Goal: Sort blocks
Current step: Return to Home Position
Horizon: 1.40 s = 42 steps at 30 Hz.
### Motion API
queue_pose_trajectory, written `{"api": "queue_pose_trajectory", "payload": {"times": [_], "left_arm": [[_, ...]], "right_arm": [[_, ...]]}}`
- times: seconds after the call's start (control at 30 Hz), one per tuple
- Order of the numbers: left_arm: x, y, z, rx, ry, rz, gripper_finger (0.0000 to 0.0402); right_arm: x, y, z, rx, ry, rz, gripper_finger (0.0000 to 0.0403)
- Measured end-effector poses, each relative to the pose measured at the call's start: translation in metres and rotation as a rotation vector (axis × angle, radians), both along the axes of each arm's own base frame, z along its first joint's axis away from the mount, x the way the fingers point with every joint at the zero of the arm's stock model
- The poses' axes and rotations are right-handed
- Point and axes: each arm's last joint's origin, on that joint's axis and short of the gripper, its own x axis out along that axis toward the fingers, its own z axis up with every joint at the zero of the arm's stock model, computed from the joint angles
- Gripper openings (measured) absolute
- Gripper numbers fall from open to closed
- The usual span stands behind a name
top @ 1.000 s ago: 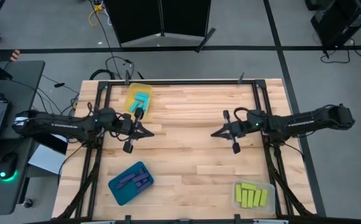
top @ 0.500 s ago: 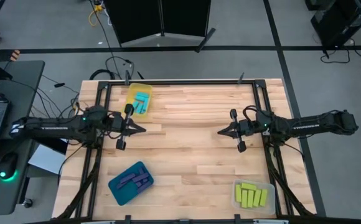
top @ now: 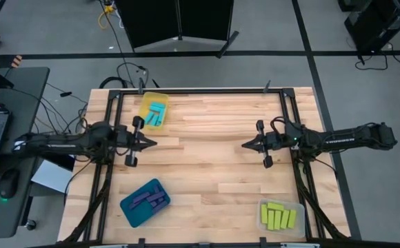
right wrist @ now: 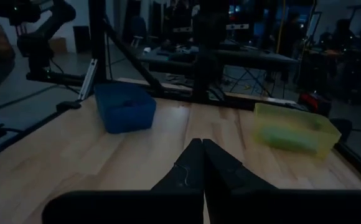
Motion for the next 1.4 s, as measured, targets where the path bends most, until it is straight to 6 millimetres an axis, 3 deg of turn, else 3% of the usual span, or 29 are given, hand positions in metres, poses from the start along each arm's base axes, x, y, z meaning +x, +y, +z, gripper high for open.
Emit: {"api": "queue_pose_trajectory", "payload": {"times": [0.3,0.5,0.7,1.0,1.17,1.4], "left_arm": [[-0.028,-0.001,-0.004,-0.012,0.046,0.054,0.0010],[-0.045,-0.002,-0.006,0.004,-0.032,0.080,0.0010],[-0.041,-0.001,-0.023,0.007,-0.013,0.102,0.0010],[-0.040,0.000,-0.027,0.021,-0.009,0.130,0.0010],[-0.037,0.002,-0.035,0.046,-0.107,0.185,0.0010],[-0.036,0.004,-0.041,0.037,-0.042,0.205,0.0010]], "right_arm": [[-0.004,0.000,0.002,-0.014,-0.006,0.001,0.0005],[-0.010,0.001,-0.002,-0.013,-0.025,0.000,0.0004],[-0.023,0.002,-0.023,0.040,-0.037,-0.004,0.0004],[-0.034,0.003,-0.016,-0.008,-0.100,0.008,0.0003],[-0.040,0.004,-0.015,-0.018,-0.113,0.006,0.0003],[-0.042,0.001,-0.016,-0.037,-0.101,-0.049,0.0003]]}}
